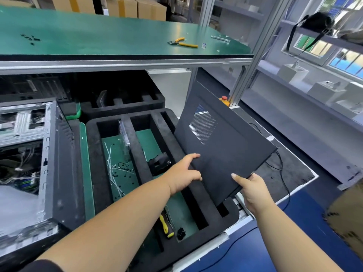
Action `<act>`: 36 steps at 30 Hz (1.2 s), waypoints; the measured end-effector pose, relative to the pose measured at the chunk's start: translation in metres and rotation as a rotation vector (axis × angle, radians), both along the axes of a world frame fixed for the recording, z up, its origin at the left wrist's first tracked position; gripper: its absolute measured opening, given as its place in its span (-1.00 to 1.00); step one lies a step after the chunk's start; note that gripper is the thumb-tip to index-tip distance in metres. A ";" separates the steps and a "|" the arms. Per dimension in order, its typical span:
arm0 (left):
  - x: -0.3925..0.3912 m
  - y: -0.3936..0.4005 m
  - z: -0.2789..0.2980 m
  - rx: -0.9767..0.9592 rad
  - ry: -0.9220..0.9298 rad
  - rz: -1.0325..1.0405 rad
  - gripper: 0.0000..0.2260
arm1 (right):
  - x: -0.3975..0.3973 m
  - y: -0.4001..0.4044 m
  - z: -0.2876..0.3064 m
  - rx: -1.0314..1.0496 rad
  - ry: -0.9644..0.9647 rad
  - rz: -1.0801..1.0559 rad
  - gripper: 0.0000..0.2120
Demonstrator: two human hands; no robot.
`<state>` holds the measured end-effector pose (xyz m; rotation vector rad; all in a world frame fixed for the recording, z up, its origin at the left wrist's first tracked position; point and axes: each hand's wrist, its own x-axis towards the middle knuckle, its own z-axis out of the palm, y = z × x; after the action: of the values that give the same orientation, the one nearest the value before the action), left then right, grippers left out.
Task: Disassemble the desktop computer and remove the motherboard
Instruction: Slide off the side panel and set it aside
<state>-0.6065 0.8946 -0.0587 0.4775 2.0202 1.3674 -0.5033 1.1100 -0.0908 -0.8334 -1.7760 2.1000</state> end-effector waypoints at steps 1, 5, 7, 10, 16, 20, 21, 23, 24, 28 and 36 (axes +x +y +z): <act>0.000 -0.003 0.000 -0.001 0.005 0.005 -0.39 | -0.001 0.001 -0.003 -0.004 -0.014 -0.001 -0.80; 0.004 -0.012 -0.002 0.000 0.003 0.024 -0.37 | -0.002 0.005 -0.010 0.013 -0.043 0.013 -0.81; 0.007 -0.016 -0.002 0.003 0.000 0.039 -0.37 | -0.001 0.007 -0.009 0.054 -0.072 0.033 -0.82; 0.013 -0.023 0.000 0.013 0.009 0.068 -0.36 | -0.002 0.005 0.000 0.183 -0.211 0.048 -0.81; 0.029 -0.045 0.014 0.069 0.051 0.108 -0.37 | 0.010 -0.011 0.035 0.602 -0.684 0.207 -0.62; 0.042 -0.066 0.025 0.108 0.105 0.106 -0.39 | 0.020 -0.035 0.057 0.775 -0.788 0.289 -0.61; 0.045 -0.072 0.028 0.121 0.113 0.108 -0.41 | 0.021 -0.042 0.063 0.806 -0.797 0.292 -0.59; 0.052 -0.086 0.034 0.151 0.122 0.105 -0.45 | 0.022 -0.057 0.071 0.845 -0.808 0.289 -0.54; 0.054 -0.094 0.037 0.164 0.126 0.103 -0.47 | 0.022 -0.067 0.076 0.861 -0.814 0.290 -0.51; 0.063 -0.136 0.051 0.198 0.157 0.110 -0.53 | 0.019 -0.119 0.094 0.891 -0.697 0.286 -0.51; 0.088 -0.281 0.090 0.306 0.243 0.203 -0.59 | -0.007 -0.293 0.113 0.834 -0.195 0.348 -0.83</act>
<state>-0.5182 0.6132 0.0317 0.6113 2.1033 1.8346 -0.5102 0.8168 0.0224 -0.5120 -2.7324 1.2051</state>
